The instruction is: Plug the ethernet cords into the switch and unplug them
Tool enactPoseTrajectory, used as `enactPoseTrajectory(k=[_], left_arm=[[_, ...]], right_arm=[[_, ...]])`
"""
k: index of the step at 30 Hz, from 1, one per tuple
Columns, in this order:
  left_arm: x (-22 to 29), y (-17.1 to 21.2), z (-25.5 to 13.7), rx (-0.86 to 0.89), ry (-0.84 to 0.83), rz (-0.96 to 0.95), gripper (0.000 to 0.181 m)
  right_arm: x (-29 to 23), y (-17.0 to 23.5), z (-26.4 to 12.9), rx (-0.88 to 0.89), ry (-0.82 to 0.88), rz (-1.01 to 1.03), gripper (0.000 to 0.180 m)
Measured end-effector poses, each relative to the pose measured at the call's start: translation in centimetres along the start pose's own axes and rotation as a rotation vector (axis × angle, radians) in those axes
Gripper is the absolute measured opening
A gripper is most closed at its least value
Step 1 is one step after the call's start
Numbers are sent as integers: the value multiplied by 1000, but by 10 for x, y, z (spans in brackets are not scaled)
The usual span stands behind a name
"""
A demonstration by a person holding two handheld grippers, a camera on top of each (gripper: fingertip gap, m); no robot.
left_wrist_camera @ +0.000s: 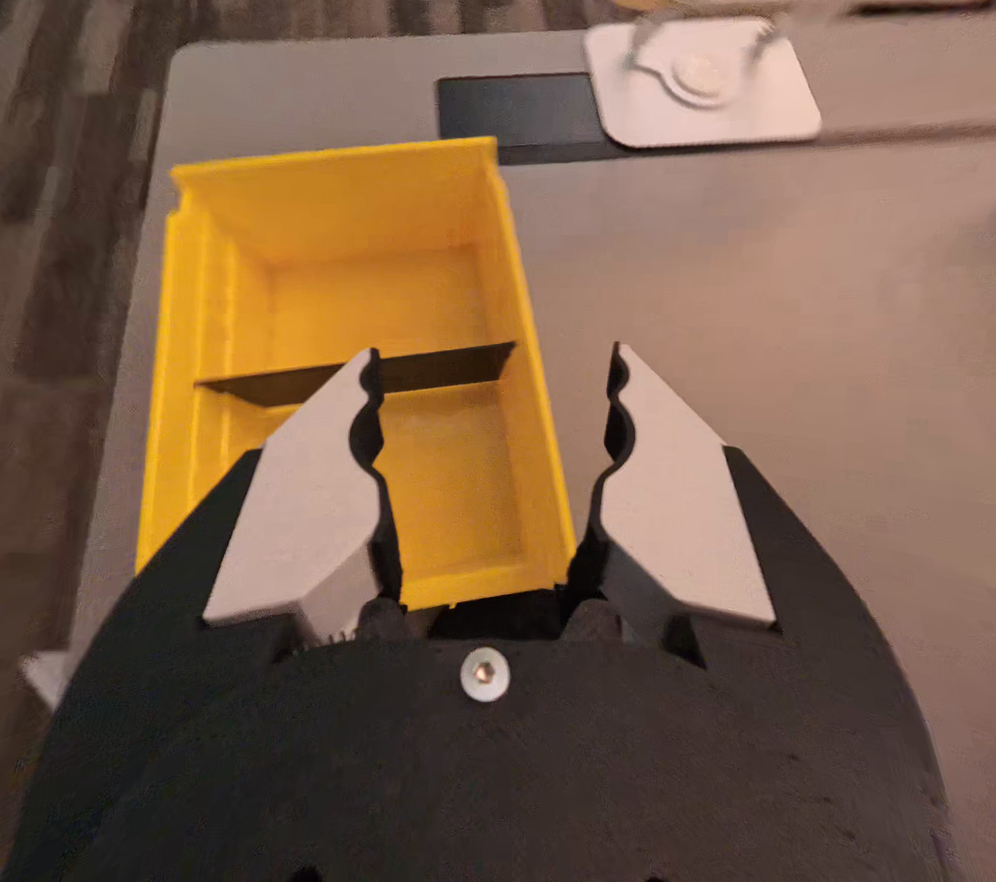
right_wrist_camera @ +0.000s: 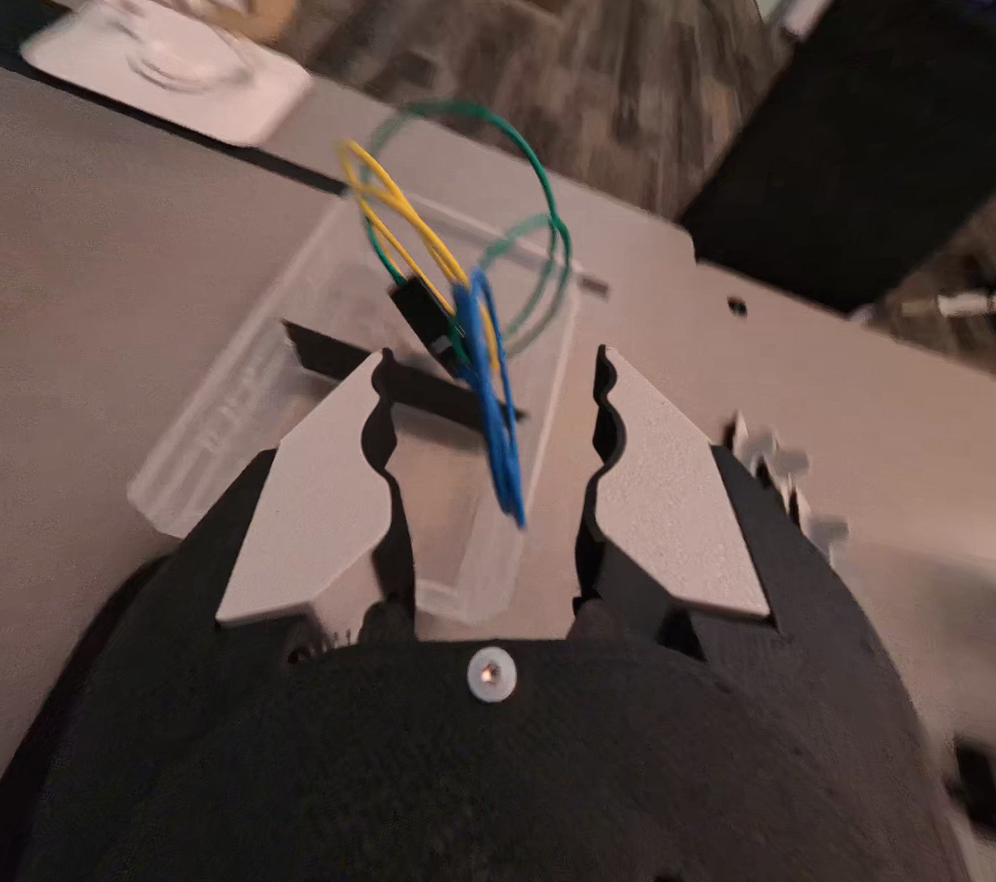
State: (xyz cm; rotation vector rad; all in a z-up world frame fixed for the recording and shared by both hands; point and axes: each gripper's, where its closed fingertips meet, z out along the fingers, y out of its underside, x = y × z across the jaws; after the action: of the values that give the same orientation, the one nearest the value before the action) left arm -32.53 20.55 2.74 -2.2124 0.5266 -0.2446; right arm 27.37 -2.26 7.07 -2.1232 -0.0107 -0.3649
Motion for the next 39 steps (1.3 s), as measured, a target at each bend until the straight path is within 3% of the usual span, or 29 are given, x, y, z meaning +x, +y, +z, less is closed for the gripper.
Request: enactPoseTrajectory(k=[3,7,13,18,22,25,28,32,35,39], left_arm=[[-51,15,4,-11,-62,-158,90],[-101,39,13,-76,-205,-192,95],[-128,72,25,-184,-221,-264,96],[-173,87,13,-151,-362,-325,102],[-200,109,21,-153,-400,-383,102],[-201,124,30,-196,-376,-386,84],[-190,131,41,-229,-307,-385,49],[-182,142,45,-314,-279,-364,25],[-147,146,49,-383,-101,-351,4],[-114,150,53,-524,-49,-166,5]], right_arm=[[44,47,8,-141,126,150,82],[34,82,18,-211,-18,374,83],[13,108,21,-327,-138,306,92],[4,156,36,-562,-180,305,95],[9,183,63,-646,-209,419,81],[3,199,75,-705,-255,467,60],[-16,197,74,-717,-392,537,13],[-14,200,74,-774,-335,440,9],[-19,201,72,-870,-288,359,5],[-44,191,75,-949,-314,217,12]])
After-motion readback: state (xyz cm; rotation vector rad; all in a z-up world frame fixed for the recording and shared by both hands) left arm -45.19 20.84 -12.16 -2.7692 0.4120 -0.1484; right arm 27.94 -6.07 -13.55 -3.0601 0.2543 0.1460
